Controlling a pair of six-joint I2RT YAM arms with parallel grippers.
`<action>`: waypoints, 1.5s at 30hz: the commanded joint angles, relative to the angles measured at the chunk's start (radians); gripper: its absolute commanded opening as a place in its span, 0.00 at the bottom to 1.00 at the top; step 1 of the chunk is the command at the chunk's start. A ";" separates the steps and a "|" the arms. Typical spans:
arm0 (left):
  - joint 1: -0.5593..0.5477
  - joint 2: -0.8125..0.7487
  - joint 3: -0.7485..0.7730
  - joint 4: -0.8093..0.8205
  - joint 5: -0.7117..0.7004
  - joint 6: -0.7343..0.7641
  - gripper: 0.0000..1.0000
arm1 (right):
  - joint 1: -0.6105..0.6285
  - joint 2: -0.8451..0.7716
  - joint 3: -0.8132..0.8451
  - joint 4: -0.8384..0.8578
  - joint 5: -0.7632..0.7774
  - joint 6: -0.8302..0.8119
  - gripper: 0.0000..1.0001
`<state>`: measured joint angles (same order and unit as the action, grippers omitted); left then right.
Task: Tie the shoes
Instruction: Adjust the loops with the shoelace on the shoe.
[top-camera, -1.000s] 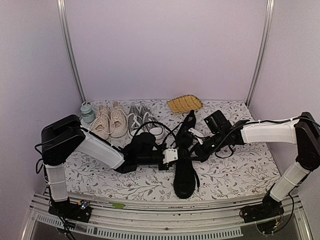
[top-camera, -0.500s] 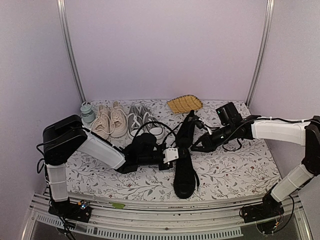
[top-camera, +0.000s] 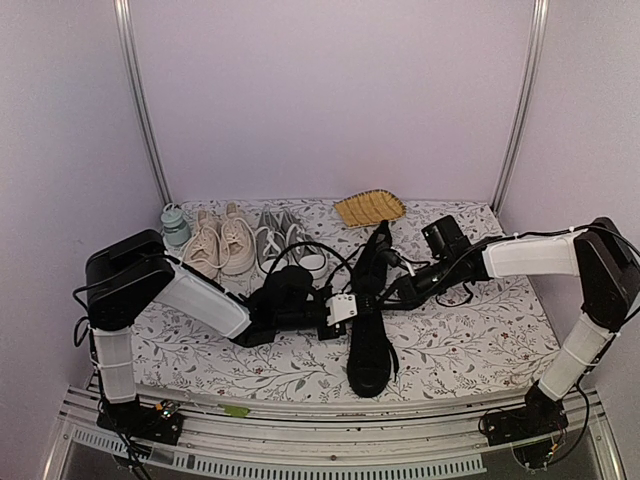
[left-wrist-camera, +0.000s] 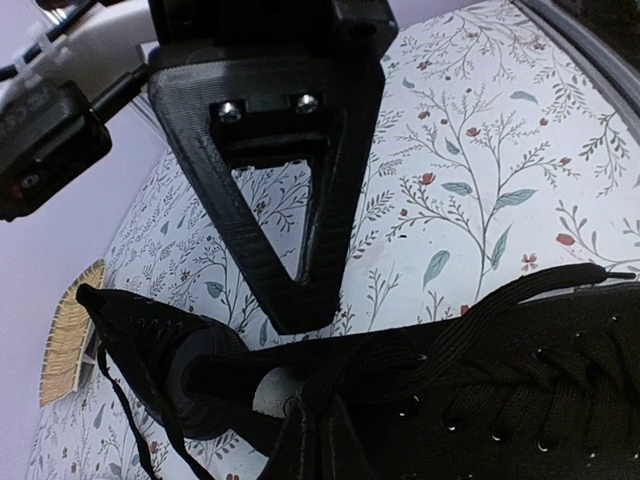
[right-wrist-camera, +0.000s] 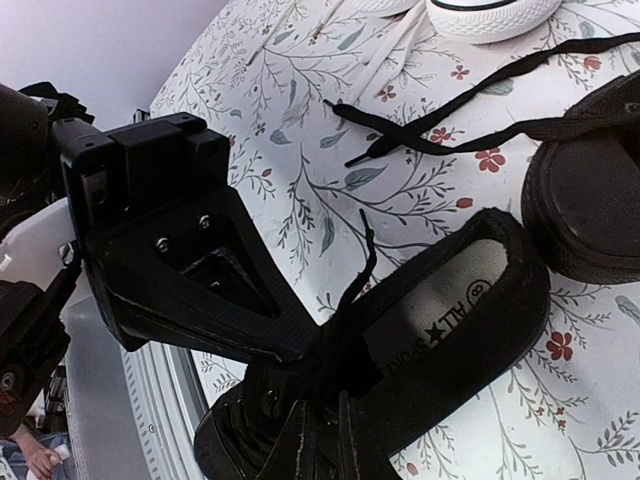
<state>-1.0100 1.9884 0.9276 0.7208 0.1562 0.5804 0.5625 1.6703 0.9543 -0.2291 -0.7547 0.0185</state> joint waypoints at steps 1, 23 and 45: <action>0.002 0.008 -0.003 0.033 -0.010 -0.011 0.00 | 0.004 0.020 -0.005 0.065 -0.086 0.009 0.11; 0.001 0.021 -0.003 0.046 -0.005 -0.021 0.00 | 0.041 0.063 -0.029 0.097 -0.115 0.004 0.09; 0.002 0.020 -0.006 0.049 -0.007 -0.024 0.00 | 0.073 0.040 -0.029 0.142 -0.127 -0.004 0.24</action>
<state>-1.0100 1.9919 0.9253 0.7357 0.1486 0.5705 0.6109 1.7290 0.9363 -0.1379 -0.8436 0.0235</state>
